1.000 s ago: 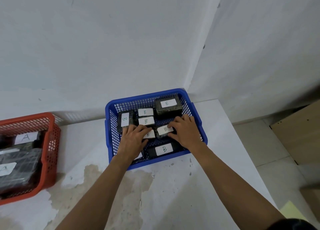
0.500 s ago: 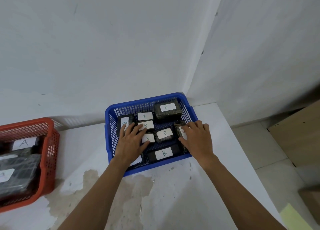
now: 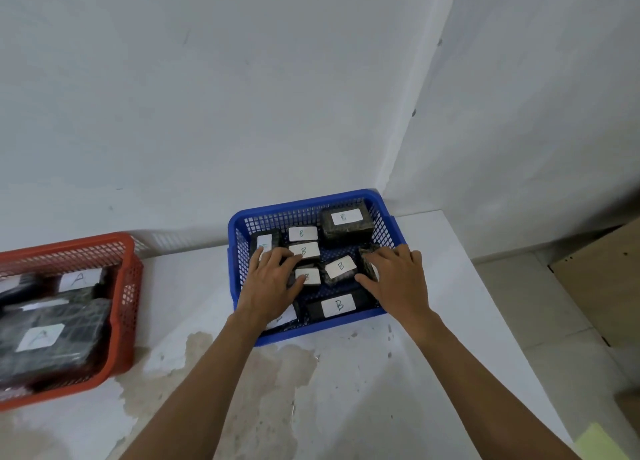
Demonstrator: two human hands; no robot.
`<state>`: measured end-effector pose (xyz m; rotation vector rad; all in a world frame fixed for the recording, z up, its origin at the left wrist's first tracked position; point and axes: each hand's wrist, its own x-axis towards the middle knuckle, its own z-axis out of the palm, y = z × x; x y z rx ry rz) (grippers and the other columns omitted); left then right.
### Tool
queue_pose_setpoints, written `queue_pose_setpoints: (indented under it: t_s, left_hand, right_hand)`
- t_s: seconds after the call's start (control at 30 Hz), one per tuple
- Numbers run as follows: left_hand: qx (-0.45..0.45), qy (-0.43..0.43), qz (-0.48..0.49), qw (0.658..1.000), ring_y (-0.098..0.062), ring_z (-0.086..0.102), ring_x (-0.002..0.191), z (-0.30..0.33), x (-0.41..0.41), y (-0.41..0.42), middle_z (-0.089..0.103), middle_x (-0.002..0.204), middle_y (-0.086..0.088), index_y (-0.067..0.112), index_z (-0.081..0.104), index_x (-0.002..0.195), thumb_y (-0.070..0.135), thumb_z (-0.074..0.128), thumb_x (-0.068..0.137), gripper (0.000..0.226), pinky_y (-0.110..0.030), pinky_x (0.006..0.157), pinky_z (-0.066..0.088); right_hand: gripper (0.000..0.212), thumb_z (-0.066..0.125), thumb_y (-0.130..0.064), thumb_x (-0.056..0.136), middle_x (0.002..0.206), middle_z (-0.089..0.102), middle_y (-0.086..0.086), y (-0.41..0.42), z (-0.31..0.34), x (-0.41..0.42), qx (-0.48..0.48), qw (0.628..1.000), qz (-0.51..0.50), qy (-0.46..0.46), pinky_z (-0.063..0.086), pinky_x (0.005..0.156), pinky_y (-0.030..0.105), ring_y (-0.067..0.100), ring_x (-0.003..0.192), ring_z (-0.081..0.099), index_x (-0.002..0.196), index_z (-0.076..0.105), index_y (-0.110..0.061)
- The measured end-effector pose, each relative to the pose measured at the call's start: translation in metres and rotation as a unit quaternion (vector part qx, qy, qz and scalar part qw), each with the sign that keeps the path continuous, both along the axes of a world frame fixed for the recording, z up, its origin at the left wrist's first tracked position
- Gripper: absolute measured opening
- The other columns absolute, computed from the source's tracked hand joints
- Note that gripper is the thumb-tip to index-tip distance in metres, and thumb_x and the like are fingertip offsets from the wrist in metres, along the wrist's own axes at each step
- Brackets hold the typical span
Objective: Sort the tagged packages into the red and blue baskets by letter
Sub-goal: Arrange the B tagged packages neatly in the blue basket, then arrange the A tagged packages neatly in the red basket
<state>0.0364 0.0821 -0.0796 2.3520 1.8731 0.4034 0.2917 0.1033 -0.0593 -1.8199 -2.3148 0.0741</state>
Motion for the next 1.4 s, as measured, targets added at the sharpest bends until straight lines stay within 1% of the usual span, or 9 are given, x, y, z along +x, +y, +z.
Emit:
queue_pose_setpoints:
  t_s: [0.13,0.27,0.43,0.7,0.87,1.0,1.17,1.27,1.4]
  left_hand:
    - [0.064,-0.054,0.024,0.996,-0.024,0.056,0.104,0.017,-0.024,-0.031,0.064,0.107,0.0,0.017,0.065,0.118,0.029,0.061,0.091,0.03,-0.04,0.102,0.038]
    - [0.095,-0.068,0.068,0.991,-0.023,0.057,0.098,0.03,-0.062,-0.065,0.066,0.104,0.001,0.018,0.066,0.113,0.025,0.062,0.09,0.025,-0.036,0.091,0.039]
    - [0.099,-0.078,0.122,0.984,-0.022,0.059,0.1,0.044,-0.133,-0.109,0.068,0.101,0.003,0.02,0.069,0.111,0.018,0.063,0.088,0.023,-0.036,0.093,0.037]
    - [0.08,-0.095,0.155,0.98,-0.022,0.057,0.102,0.05,-0.286,-0.181,0.067,0.104,0.006,0.022,0.068,0.11,0.02,0.063,0.089,0.021,-0.041,0.093,0.039]
    - [0.056,-0.112,0.17,0.977,-0.02,0.055,0.11,0.044,-0.363,-0.211,0.064,0.112,0.004,0.024,0.063,0.116,0.024,0.061,0.091,0.025,-0.042,0.102,0.035]
    - [-0.011,-0.155,0.19,0.969,-0.023,0.053,0.117,0.037,-0.405,-0.215,0.058,0.127,-0.002,0.022,0.056,0.128,0.037,0.061,0.091,0.039,-0.049,0.102,0.042]
    - [-0.129,-0.163,0.193,0.959,-0.027,0.052,0.122,0.022,-0.424,-0.21,0.045,0.143,-0.005,0.028,0.039,0.143,0.056,0.056,0.087,0.065,-0.051,0.097,0.05]
    - [-0.127,-0.153,0.212,0.957,-0.027,0.058,0.117,0.013,-0.426,-0.206,0.056,0.136,-0.008,0.027,0.038,0.144,0.063,0.054,0.084,0.071,-0.051,0.099,0.048]
    - [-0.142,-0.177,0.227,0.947,-0.025,0.064,0.106,0.006,-0.425,-0.202,0.06,0.128,-0.01,0.028,0.035,0.145,0.064,0.053,0.084,0.074,-0.049,0.091,0.054]
  right_hand:
    - [0.037,0.063,-0.049,0.09,0.112,0.07,-0.002,-0.018,0.014,-0.042,-0.005,0.996,0.015,0.089,0.039,0.09,0.042,0.024,0.105,0.055,0.117,0.071,-0.024]
    - [0.045,0.052,-0.051,0.096,0.123,0.066,0.0,-0.04,0.025,-0.102,-0.038,0.987,0.065,0.14,0.039,0.096,0.042,0.024,0.114,0.051,0.13,0.063,-0.022]
    - [0.056,0.05,-0.051,0.098,0.139,0.057,0.004,-0.065,0.035,-0.177,-0.09,0.972,0.117,0.182,0.038,0.106,0.041,0.024,0.128,0.046,0.144,0.049,-0.019]
    - [0.057,0.05,-0.051,0.098,0.145,0.051,0.003,-0.119,0.032,-0.307,-0.138,0.962,0.122,0.202,0.036,0.11,0.04,0.023,0.136,0.039,0.146,0.046,-0.021]
    - [0.058,0.053,-0.054,0.095,0.141,0.055,0.001,-0.14,0.027,-0.373,-0.144,0.962,0.131,0.189,0.038,0.107,0.042,0.022,0.131,0.043,0.145,0.046,-0.026]
    - [0.065,0.055,-0.062,0.089,0.141,0.055,-0.001,-0.141,0.019,-0.409,-0.152,0.967,0.15,0.137,0.037,0.108,0.044,0.022,0.13,0.042,0.145,0.044,-0.03]
    - [0.079,0.048,-0.074,0.086,0.153,0.044,0.0,-0.136,0.008,-0.432,-0.114,0.98,0.163,0.026,0.009,0.121,0.049,0.024,0.147,0.022,0.15,0.036,-0.03]
    - [0.082,0.033,-0.081,0.086,0.153,0.044,0.0,-0.137,0.003,-0.439,-0.103,0.979,0.169,-0.043,-0.009,0.121,0.054,0.025,0.153,0.008,0.149,0.036,-0.029]
    - [0.088,0.017,-0.082,0.086,0.151,0.048,0.002,-0.141,0.002,-0.443,-0.079,0.979,0.169,-0.086,-0.017,0.117,0.056,0.027,0.153,0.004,0.15,0.035,-0.026]
